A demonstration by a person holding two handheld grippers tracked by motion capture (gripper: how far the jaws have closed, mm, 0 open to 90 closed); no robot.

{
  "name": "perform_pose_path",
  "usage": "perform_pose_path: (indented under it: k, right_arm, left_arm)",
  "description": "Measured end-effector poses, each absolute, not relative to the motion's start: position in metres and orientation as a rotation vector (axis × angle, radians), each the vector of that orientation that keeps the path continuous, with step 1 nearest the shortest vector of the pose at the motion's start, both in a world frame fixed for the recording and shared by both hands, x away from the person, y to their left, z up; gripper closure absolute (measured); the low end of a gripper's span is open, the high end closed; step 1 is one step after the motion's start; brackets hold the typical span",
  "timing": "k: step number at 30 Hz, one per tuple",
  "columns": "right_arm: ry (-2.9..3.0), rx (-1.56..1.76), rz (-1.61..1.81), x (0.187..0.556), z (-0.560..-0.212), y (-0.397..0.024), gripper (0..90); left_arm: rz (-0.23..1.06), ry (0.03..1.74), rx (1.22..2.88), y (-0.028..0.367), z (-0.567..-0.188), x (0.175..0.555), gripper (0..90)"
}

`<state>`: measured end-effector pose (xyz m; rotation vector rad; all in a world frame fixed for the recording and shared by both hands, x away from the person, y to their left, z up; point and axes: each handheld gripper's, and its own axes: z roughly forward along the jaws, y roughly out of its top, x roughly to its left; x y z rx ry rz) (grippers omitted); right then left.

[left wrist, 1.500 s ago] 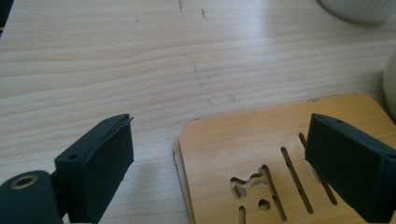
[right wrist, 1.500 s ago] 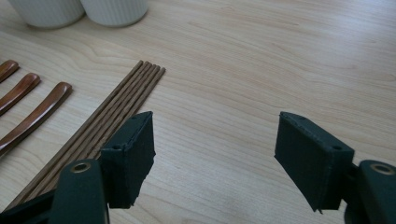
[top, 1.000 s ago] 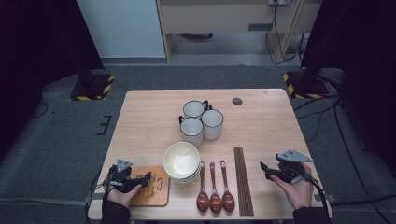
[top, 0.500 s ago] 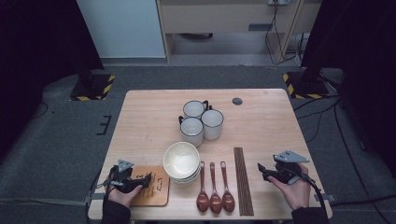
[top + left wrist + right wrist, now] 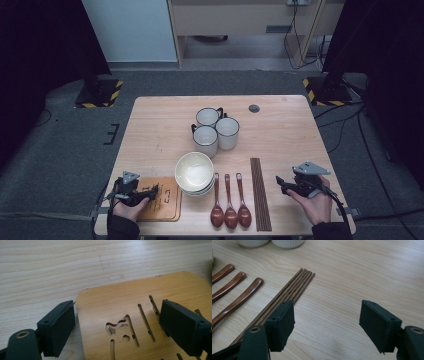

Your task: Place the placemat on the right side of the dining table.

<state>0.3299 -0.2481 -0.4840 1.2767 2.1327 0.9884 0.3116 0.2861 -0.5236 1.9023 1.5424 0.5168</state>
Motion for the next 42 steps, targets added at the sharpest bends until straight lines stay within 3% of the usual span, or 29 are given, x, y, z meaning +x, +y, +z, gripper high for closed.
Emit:
perform_pose_path:
  k: [19,27,42]
  right_arm:
    - [2.130,1.266,0.998,0.328,-0.482,-0.246,28.1]
    - [2.124,1.248,1.029,0.326,-0.477,-0.243,28.6]
    - [2.164,1.187,1.132,0.316,-0.463,-0.216,30.0]
  left_arm:
    - [0.518,1.572,1.882,0.298,-0.523,0.309,15.9]
    - [0.551,1.556,1.840,0.303,-0.516,0.306,11.0]
    - [0.571,1.575,1.815,0.329,-0.507,0.279,29.6]
